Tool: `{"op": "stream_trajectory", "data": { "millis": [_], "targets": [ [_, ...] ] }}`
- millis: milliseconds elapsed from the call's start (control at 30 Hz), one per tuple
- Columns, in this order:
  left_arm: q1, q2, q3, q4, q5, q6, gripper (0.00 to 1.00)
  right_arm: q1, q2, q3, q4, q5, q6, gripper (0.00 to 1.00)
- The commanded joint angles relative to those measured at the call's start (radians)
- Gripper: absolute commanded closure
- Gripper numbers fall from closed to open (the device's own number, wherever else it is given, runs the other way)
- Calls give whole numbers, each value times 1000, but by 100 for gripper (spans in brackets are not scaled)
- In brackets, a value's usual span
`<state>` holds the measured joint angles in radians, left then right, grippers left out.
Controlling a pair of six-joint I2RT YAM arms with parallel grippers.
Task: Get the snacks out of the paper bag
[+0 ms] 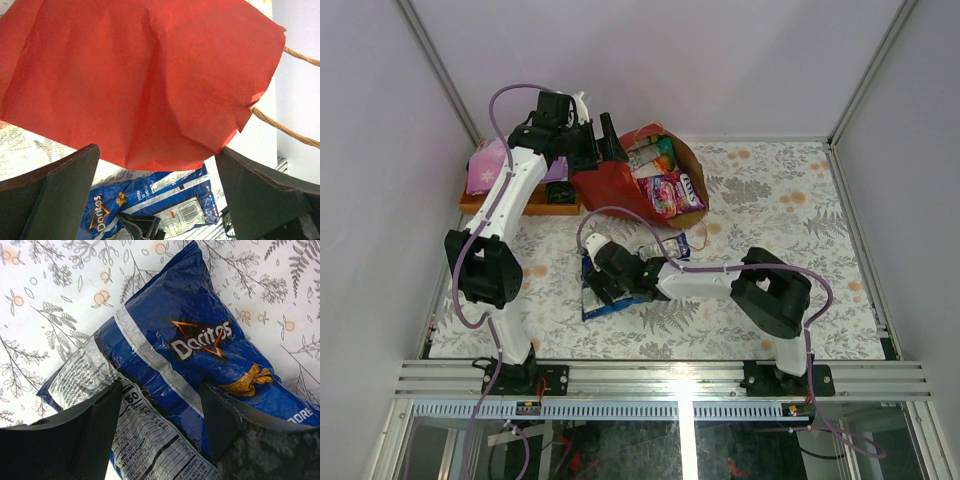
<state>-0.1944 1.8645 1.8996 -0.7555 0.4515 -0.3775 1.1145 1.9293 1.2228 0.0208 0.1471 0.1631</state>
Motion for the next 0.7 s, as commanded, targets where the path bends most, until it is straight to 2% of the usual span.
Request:
{"op": "stream_trajectory", "data": {
  "millis": [0,67,133,167,267,300,467,567,667],
  "targets": [
    [8,4,-1,64,-6,0,0,9,51,18,29,-33,-5,29],
    [9,5,-3,64,-6,3,0,5,55,-26,29,-30,3,30],
    [9,5,-2,64,-5,6,0,-3,57,-67,21,-30,16,39],
    [9,5,-2,64,-6,7,0,-11,56,-90,24,-33,23,49],
    [13,4,-1,64,-6,8,0,-33,45,-129,40,-50,42,88],
    [15,5,1,64,-7,7,0,-38,39,-124,42,-53,44,97],
    [27,-6,4,66,-6,-2,0,-38,17,7,70,-86,58,100],
    [30,-17,3,64,-7,-1,0,-36,-15,80,147,-90,117,100],
    [36,-24,3,58,-12,1,0,-41,-74,85,252,-33,185,100]
  ]
}}
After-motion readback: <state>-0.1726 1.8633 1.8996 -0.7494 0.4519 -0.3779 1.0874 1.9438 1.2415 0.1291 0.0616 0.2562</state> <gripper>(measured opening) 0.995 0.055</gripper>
